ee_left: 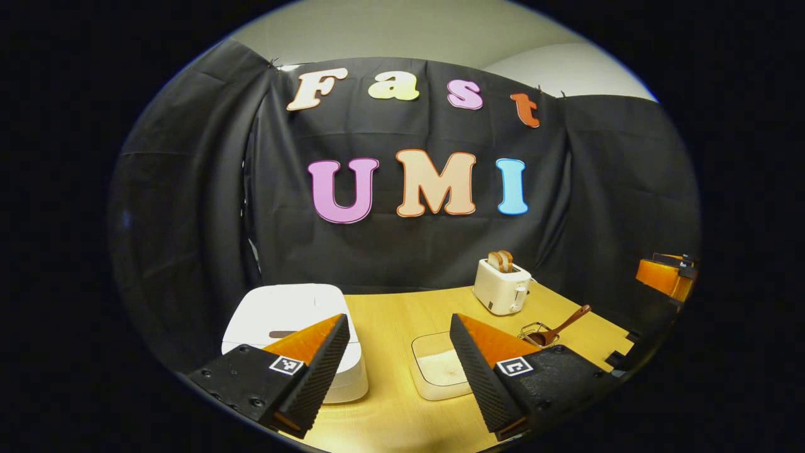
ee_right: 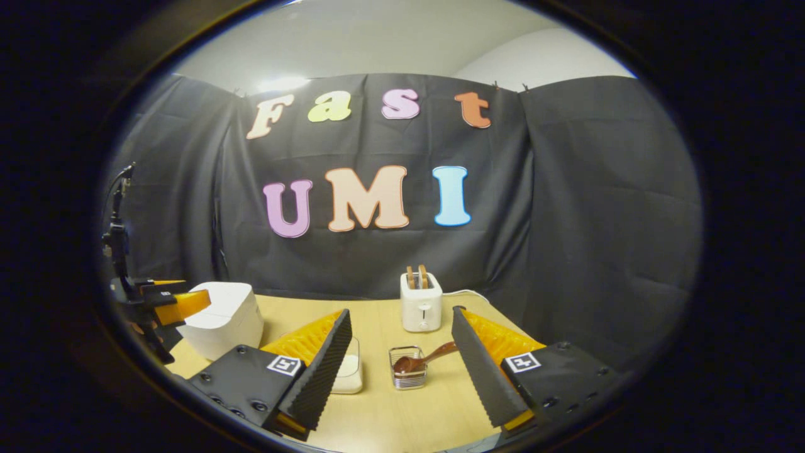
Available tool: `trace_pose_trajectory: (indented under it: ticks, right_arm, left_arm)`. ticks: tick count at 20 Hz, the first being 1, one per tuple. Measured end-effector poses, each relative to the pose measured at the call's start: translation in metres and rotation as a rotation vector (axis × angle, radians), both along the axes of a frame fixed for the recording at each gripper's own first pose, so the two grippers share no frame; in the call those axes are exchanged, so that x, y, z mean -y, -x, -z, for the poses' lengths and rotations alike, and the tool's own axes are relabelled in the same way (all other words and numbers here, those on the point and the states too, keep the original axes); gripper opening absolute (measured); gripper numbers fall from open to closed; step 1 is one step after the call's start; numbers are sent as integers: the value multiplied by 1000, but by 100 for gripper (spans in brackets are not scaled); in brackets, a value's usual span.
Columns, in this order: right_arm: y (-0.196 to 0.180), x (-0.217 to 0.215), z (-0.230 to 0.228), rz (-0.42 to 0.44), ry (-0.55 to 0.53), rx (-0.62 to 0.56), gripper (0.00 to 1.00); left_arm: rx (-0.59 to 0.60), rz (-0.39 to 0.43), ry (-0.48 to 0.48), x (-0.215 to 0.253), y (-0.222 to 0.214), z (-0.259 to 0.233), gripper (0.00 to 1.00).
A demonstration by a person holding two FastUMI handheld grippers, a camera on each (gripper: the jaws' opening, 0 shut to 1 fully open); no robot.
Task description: Close the left gripper, press the button to open the rice cooker; take a wooden spoon from the chopstick holder with the right hand, scoop a spoonful of rice and pour it into the rice cooker, then put the wooden spoon back into the chopstick holder.
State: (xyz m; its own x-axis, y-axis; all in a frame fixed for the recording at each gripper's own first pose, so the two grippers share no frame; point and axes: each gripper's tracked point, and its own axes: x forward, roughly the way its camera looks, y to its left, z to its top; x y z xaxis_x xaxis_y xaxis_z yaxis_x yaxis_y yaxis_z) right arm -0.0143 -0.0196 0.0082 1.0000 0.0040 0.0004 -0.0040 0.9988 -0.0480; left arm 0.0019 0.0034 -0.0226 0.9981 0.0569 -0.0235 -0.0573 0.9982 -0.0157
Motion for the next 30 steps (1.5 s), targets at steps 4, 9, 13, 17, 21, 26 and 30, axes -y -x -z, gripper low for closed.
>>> trace_pose_trajectory:
  ticks: [4, 9, 13, 17, 21, 26, 30]
  right_arm:
    - [-4, 8, 3, 9, -6, 0, 99]
    - [-11, 12, 5, 13, -11, -4, 99]
    - [-16, 9, 5, 10, -8, -10, 99]
    - [-18, 1, 8, 4, -8, -12, 99]
    - [-21, -3, 11, 2, -10, -16, 99]
    - [-25, -2, 16, 14, -5, -31, 99]
    - [-28, 0, 21, 28, -3, -43, 99]
  left_arm:
    - [2, -27, 16, -10, 2, -1, 95]
    - [4, -42, 0, -19, -1, -5, 83]
    - [-20, -23, 22, -24, 0, 3, 54]
    - [-38, -84, 30, -48, 1, 10, 11]
    - [-56, -147, 43, -80, 1, 21, 0]
    - [-69, -230, 44, -124, -4, 32, 0]
    - [-69, -268, 42, -155, -15, 36, 0]
